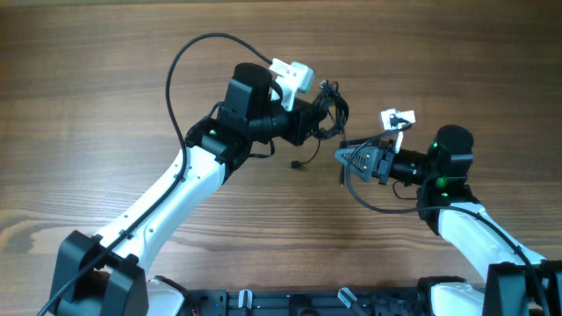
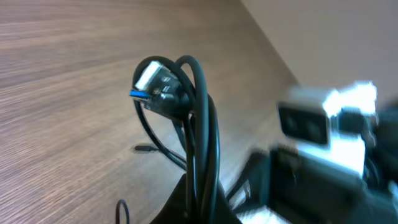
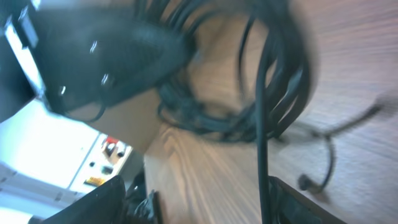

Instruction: Untangle cables

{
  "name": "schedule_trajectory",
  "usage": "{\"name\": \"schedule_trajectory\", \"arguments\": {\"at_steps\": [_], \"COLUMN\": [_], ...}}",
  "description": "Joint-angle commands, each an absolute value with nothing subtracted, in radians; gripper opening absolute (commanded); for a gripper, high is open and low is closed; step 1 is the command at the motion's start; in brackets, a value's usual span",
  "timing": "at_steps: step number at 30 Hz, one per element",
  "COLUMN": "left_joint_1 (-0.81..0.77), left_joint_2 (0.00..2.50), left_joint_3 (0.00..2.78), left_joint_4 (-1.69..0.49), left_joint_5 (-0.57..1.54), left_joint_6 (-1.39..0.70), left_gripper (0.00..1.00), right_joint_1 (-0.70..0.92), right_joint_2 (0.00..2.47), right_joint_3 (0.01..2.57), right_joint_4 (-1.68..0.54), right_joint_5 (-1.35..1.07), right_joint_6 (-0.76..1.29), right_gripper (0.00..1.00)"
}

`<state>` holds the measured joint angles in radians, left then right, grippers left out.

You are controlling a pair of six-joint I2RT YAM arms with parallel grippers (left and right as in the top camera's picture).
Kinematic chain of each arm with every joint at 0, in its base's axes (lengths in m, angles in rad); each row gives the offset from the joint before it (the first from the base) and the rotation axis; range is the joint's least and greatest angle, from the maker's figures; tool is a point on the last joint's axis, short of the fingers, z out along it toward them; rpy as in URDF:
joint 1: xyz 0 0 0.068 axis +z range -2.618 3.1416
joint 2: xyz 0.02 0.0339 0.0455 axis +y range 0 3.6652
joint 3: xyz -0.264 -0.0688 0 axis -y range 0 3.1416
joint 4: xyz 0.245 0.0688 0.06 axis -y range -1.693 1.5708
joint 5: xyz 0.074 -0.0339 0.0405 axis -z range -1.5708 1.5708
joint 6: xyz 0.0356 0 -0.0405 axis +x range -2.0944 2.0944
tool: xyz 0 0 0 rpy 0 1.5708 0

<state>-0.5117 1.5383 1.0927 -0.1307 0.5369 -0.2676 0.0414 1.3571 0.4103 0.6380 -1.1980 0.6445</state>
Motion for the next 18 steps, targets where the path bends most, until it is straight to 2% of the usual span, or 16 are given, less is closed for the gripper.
{"name": "schedule_trajectory", "arguments": {"at_steps": [1, 3, 5, 8, 10, 11, 13, 14, 18], "left_joint_1": [-0.513, -0.513, -0.513, -0.513, -0.513, -0.513, -0.513, -0.513, -0.494], "left_joint_2": [1.520, 1.520, 1.520, 1.520, 1.520, 1.520, 1.520, 1.520, 1.520], "left_joint_3": [1.103, 1.103, 1.103, 1.103, 1.103, 1.103, 1.103, 1.103, 1.104], "left_joint_4": [-0.108, -0.108, -0.109, -0.133, -0.168, -0.173, -0.173, -0.173, -0.162], "left_joint_5": [0.321, 0.286, 0.286, 0.307, 0.398, 0.423, 0.456, 0.471, 0.669], "left_joint_6": [-0.627, -0.743, -0.745, -0.600, -0.406, -0.364, -0.286, -0.266, -0.140], "left_gripper": [0.04, 0.04, 0.04, 0.04, 0.04, 0.04, 0.04, 0.04, 0.04], "right_joint_1": [0.086, 0.117, 0.120, 0.110, 0.085, 0.079, 0.068, 0.067, 0.068], "right_joint_2": [1.345, 1.345, 1.345, 1.345, 1.345, 1.345, 1.345, 1.345, 1.345], "right_joint_3": [0.413, 0.413, 0.413, 0.413, 0.413, 0.413, 0.413, 0.413, 0.413], "right_joint_4": [0.646, 0.642, 0.642, 0.638, 0.634, 0.633, 0.633, 0.633, 0.619], "right_joint_5": [-1.223, -1.165, -1.079, -0.975, -0.981, -0.980, -0.945, -0.924, -0.925], "right_joint_6": [0.654, 0.600, 0.605, 0.606, 0.605, 0.602, 0.587, 0.510, 0.289], "right_gripper": [0.73, 0.74, 0.74, 0.74, 0.54, 0.53, 0.79, 0.83, 0.84]}}
